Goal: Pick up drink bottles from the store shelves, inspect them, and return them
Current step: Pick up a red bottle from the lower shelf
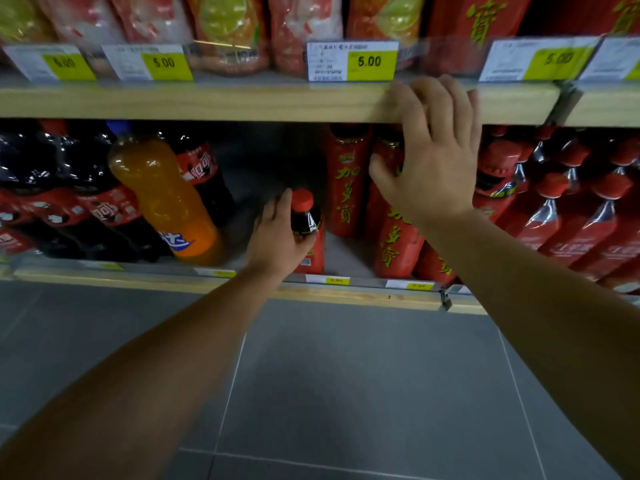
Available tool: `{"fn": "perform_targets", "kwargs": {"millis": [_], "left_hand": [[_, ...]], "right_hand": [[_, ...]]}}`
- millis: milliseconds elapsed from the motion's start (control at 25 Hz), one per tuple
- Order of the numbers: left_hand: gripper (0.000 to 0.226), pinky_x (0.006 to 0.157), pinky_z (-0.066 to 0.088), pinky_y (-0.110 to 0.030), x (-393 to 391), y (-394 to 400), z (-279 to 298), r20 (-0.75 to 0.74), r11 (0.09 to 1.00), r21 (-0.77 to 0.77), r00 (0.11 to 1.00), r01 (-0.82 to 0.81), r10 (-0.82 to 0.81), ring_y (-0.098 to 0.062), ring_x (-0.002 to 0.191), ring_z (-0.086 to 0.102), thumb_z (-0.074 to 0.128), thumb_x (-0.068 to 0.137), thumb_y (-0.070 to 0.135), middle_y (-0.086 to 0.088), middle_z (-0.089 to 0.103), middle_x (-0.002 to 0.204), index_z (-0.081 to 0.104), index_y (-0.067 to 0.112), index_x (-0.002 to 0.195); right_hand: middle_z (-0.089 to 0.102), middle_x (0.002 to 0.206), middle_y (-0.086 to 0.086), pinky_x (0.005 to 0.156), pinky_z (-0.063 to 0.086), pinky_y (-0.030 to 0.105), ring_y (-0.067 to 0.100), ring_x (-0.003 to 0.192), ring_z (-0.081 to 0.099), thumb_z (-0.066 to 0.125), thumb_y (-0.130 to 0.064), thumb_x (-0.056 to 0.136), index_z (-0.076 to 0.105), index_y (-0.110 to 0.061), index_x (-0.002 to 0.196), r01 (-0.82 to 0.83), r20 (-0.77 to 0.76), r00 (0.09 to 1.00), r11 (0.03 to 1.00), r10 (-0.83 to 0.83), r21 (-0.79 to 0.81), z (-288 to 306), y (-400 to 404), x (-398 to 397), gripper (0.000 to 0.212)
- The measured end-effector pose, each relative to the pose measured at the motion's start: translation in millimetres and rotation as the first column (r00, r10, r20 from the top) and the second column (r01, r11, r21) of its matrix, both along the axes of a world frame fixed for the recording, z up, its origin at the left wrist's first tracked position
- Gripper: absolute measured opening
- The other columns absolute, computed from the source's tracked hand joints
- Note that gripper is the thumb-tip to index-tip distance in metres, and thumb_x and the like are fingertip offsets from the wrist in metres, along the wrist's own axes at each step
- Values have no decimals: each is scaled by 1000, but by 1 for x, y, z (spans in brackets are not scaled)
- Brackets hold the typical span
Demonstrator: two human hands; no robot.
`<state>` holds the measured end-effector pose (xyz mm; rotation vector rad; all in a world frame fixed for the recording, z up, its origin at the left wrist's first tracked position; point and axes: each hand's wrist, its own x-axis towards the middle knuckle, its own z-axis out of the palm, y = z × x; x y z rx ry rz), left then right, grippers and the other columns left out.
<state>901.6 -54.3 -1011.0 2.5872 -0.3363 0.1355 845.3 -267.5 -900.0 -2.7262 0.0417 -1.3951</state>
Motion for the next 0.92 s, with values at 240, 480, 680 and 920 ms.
{"fn": "perform_targets", "kwargs": {"millis": [240, 480, 680, 920], "left_hand": [[98, 110, 39, -41, 20, -1, -4, -78, 960, -269, 992, 72, -97, -27, 134, 47, 84, 77, 35, -5, 47, 148, 24, 34, 155], [53, 96, 50, -35, 23, -12, -7, -22, 956, -293, 999, 29, -37, -28, 113, 64, 57, 100, 37, -7, 67, 126, 39, 26, 148], [50, 95, 50, -32, 2, -7, 6, 47, 939, -343, 999, 21, -5, -26, 112, 64, 56, 101, 30, -8, 65, 126, 40, 21, 147], [43, 76, 39, -3, -30, 1, 66, 157, 904, -397, 982, 158, -103, -9, 95, 60, 57, 100, 22, 7, 61, 111, 47, 20, 142]], "right_hand": [[50, 141, 16, 119, 19, 59, 39, 140, 35, 63, -41, 80, 50, -11, 141, 23, 29, 999, 999, -25, 47, -3, 6, 4, 70], [49, 140, 18, 120, 16, 58, 41, 140, 35, 65, -43, 77, 51, -8, 140, 20, 62, 998, 997, -25, 78, -5, 11, 9, 73], [46, 143, 15, 121, 14, 55, 39, 143, 32, 61, -45, 78, 47, -11, 143, -14, 4, 1000, 998, 14, 65, 0, 6, 1, 75], [37, 153, 10, 124, 6, 50, 34, 148, 21, 58, -41, 83, 35, -17, 152, -103, -155, 981, 992, 114, 76, 10, -3, -12, 76]]}}
